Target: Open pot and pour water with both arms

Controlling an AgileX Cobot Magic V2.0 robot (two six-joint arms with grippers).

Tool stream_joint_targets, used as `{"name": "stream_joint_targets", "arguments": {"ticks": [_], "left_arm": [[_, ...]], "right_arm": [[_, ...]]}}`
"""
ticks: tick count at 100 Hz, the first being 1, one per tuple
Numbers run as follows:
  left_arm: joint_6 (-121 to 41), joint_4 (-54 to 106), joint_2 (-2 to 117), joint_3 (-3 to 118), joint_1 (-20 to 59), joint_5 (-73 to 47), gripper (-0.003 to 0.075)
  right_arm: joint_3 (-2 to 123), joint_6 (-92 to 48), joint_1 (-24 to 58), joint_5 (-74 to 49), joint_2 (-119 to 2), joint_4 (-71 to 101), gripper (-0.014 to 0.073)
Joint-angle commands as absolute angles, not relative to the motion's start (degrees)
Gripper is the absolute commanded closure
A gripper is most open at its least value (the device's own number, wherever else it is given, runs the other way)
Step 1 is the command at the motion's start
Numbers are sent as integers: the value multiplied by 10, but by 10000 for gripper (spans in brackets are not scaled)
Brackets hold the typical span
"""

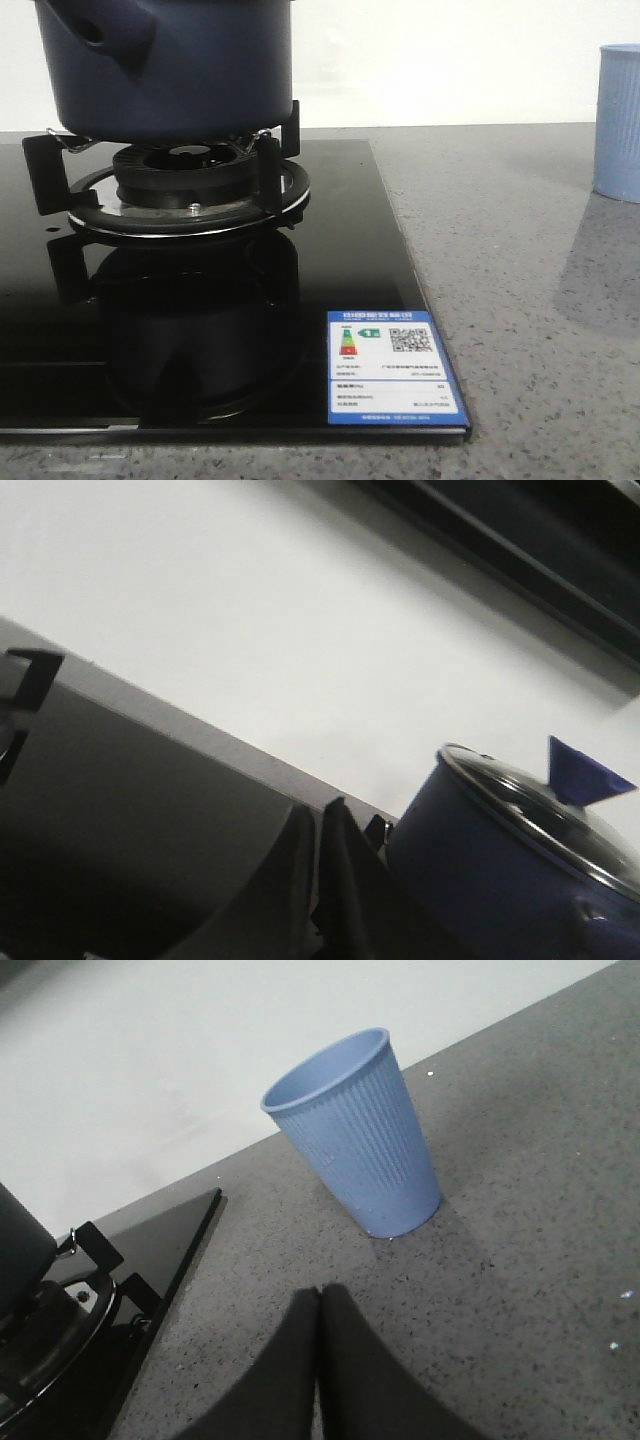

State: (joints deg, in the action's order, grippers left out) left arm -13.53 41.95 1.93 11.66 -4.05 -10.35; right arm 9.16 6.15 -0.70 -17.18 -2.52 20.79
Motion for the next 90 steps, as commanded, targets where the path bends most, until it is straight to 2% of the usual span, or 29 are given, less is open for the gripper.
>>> {"name": "stream_joint_targets", "arguments": {"ticks": [1,9,23,49,58,65,68,77,84,90], "left_arm": [[-194,417,71,189,-41,-127,739],[-249,417,122,245,-32,-171,739],[-307,418,207,309,28,-171,739],[-358,418,323,377,127,-174,738],[-358,423,353,395,147,-173,708],[-358,424,375,407,159,-172,638],[-358,424,384,412,163,-170,596],[-358,430,411,428,173,-165,412],[-358,436,432,440,182,-156,255],[-358,436,453,450,191,-151,164]], "right_arm": [[157,52,-11,-178,-79,175,655],[205,9,-11,-208,-136,166,655],[296,-102,-4,-272,-231,166,655],[381,-121,58,-281,-318,167,654],[389,-122,73,-281,-326,167,592],[389,-122,75,-282,-328,167,467],[389,-122,75,-283,-329,167,384],[389,-122,75,-286,-330,167,158],[389,-122,75,-286,-330,167,70],[389,-122,75,-286,-330,167,64]]}}
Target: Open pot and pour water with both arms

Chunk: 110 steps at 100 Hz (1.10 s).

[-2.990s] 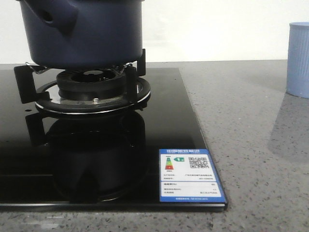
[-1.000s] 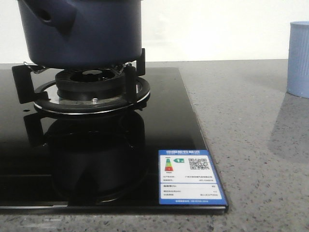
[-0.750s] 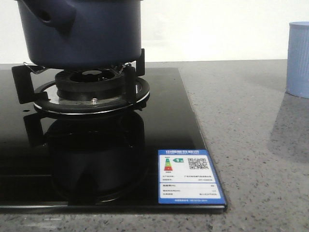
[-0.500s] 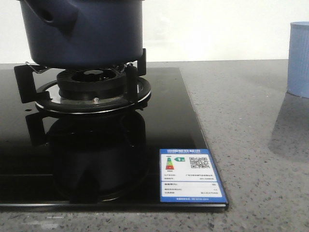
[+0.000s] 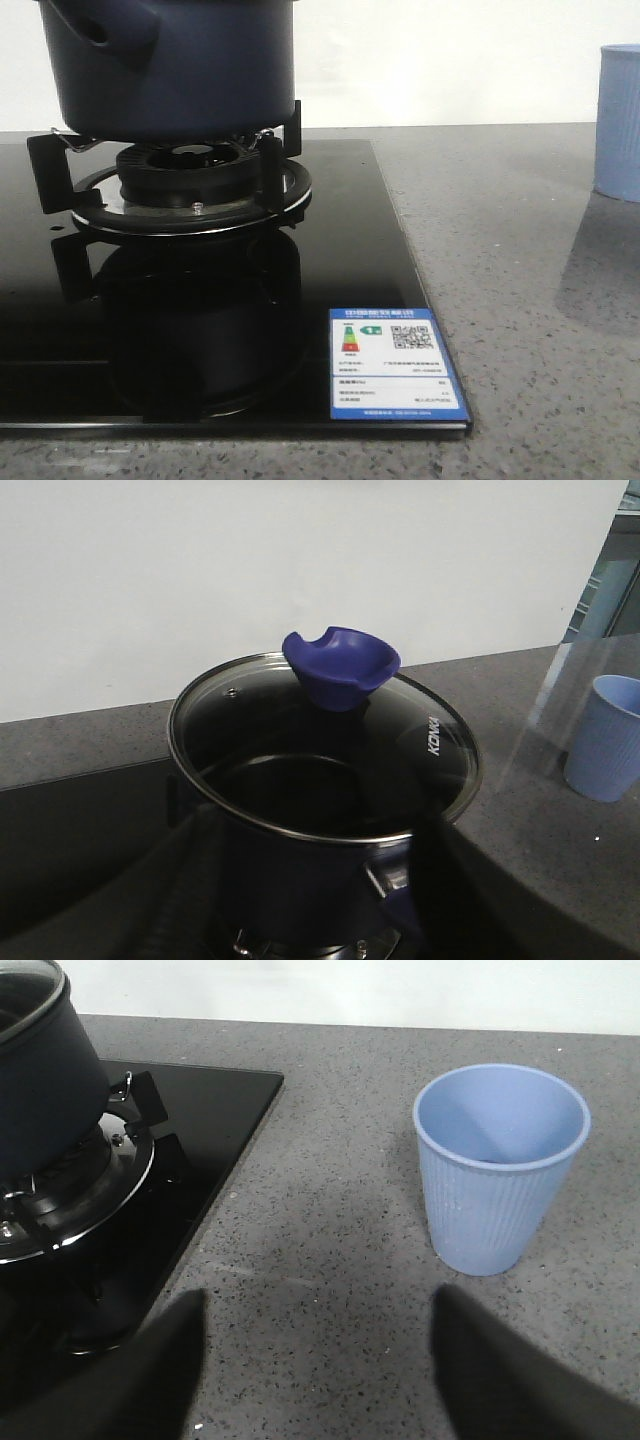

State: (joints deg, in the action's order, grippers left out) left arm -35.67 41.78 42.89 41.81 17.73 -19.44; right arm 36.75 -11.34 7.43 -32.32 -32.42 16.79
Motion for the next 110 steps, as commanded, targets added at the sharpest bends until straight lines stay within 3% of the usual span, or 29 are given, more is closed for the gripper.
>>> {"name": "stream_joint_targets", "arguments": {"ticks": [1,26,53,110], "left_arm": [[-358,436,455,452,192,-151,158],[-359,436,549,498,241,-109,211],[-374,436,632,547,265,-83,159],[-374,436,756,631,265,-53,163]], "right_arm": [[389,-122,75,-286,-330,167,64],[389,-122,75,-286,-330,167,64],[389,-122,75,-286,-330,167,64],[389,-122,75,-286,-330,167,64]]}}
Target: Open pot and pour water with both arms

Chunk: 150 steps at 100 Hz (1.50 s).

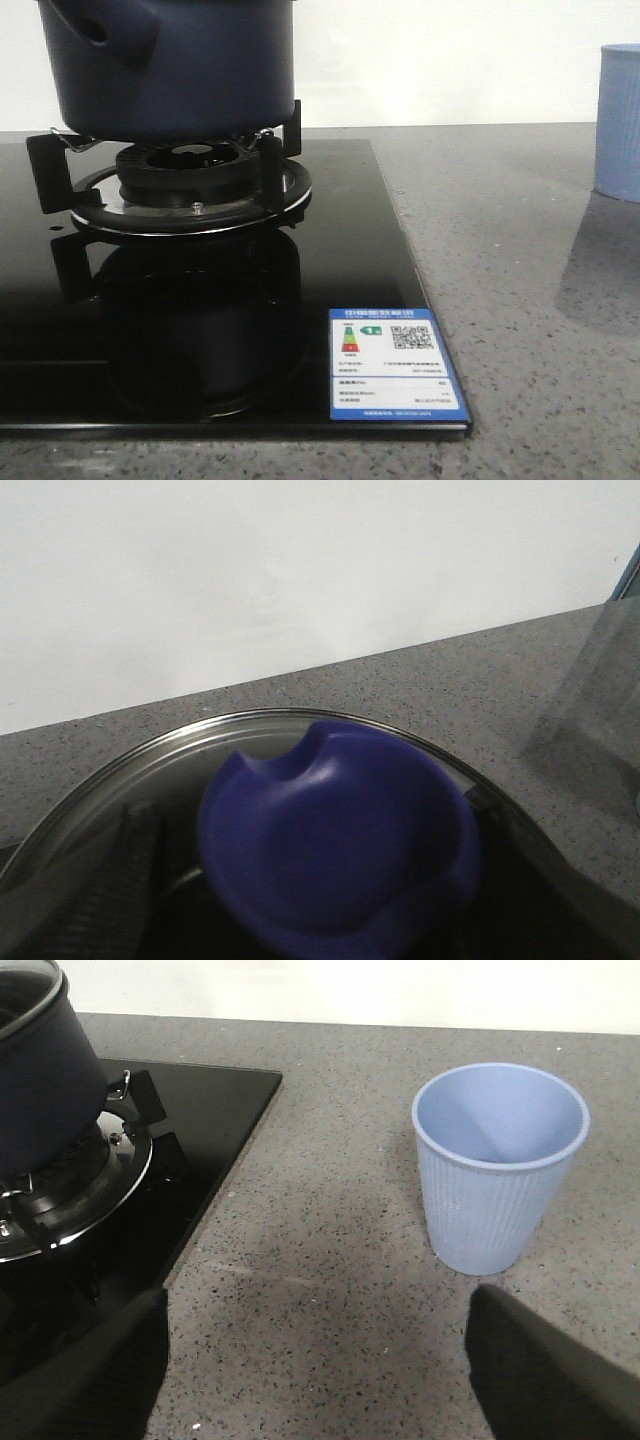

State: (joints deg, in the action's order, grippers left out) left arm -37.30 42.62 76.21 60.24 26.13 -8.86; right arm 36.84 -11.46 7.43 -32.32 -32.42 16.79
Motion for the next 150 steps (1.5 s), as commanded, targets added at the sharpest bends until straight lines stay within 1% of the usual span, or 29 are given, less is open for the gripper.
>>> {"name": "stream_joint_targets", "arguments": {"ticks": [1,14,19,29,39,46,79,90,109,124,138,150], "left_arm": [[-374,436,758,633,265,-54,163],[-374,433,773,636,265,-55,166],[-374,432,774,636,265,-55,181],[-374,432,774,636,265,-55,258],[-376,431,774,636,265,-55,365],[-378,431,774,636,265,-55,399],[-378,431,751,638,264,-43,395],[-378,431,732,638,264,-25,395],[-378,430,700,638,259,-4,395],[-378,430,678,638,232,-8,395],[-378,430,657,638,208,-9,395],[-378,430,644,638,191,-9,395]], "right_arm": [[389,-122,75,-286,-330,167,64],[389,-122,75,-286,-330,167,64],[389,-122,75,-286,-330,167,64],[389,-122,75,-286,-330,167,64],[389,-122,75,-286,-330,167,64],[389,-122,75,-286,-330,166,64],[389,-122,75,-286,-332,133,64],[370,-122,75,-263,-338,128,64],[301,-122,75,-141,-338,131,64],[248,-122,75,-45,-352,132,64],[231,-122,75,18,-402,132,64],[231,-122,75,91,-470,132,64]]}}
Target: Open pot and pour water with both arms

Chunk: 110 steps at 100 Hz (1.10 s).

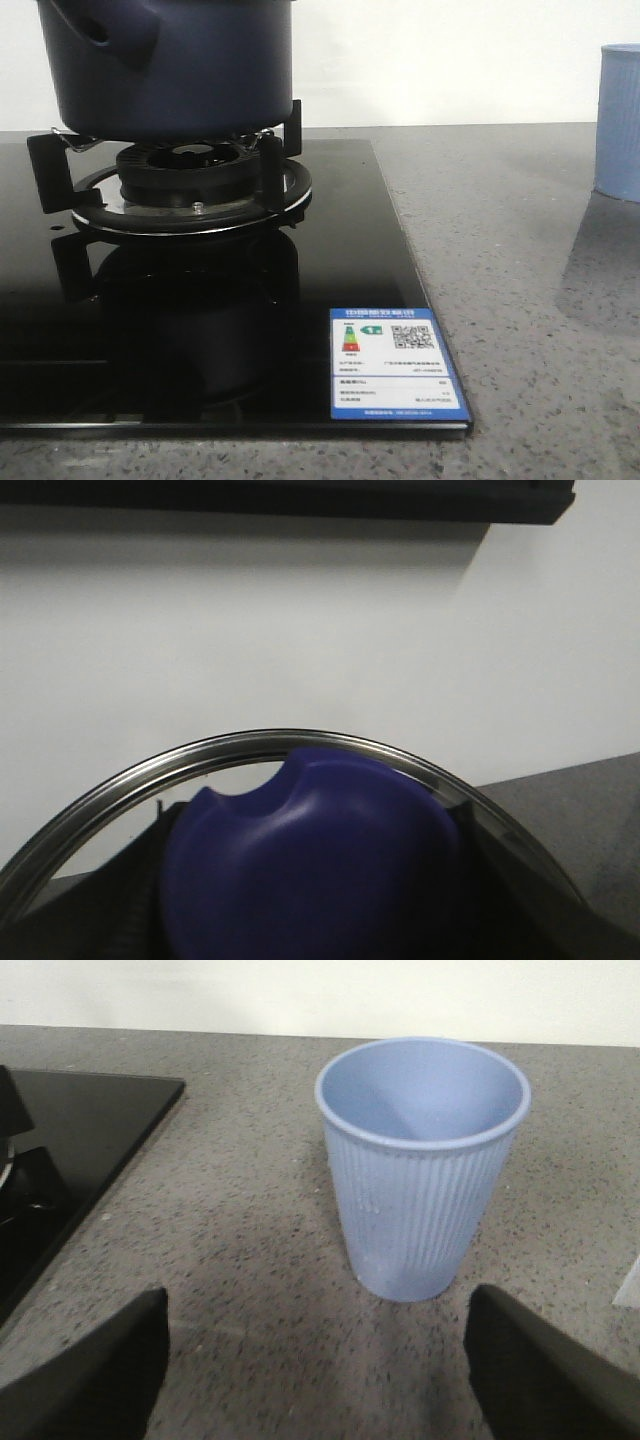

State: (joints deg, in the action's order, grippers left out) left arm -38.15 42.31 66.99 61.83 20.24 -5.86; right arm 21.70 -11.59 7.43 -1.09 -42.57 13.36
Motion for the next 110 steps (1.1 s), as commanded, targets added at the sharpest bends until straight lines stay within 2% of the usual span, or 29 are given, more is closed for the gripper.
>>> {"name": "stream_joint_targets", "arguments": {"ticks": [1,28,110], "left_arm": [[-378,430,644,638,191,-9,395],[-378,430,633,638,184,-15,395],[-378,430,633,638,184,-21,395]], "right_arm": [[231,-122,75,100,-477,132,64],[231,-122,75,240,-610,153,64],[234,-111,75,436,-751,128,62]]}}
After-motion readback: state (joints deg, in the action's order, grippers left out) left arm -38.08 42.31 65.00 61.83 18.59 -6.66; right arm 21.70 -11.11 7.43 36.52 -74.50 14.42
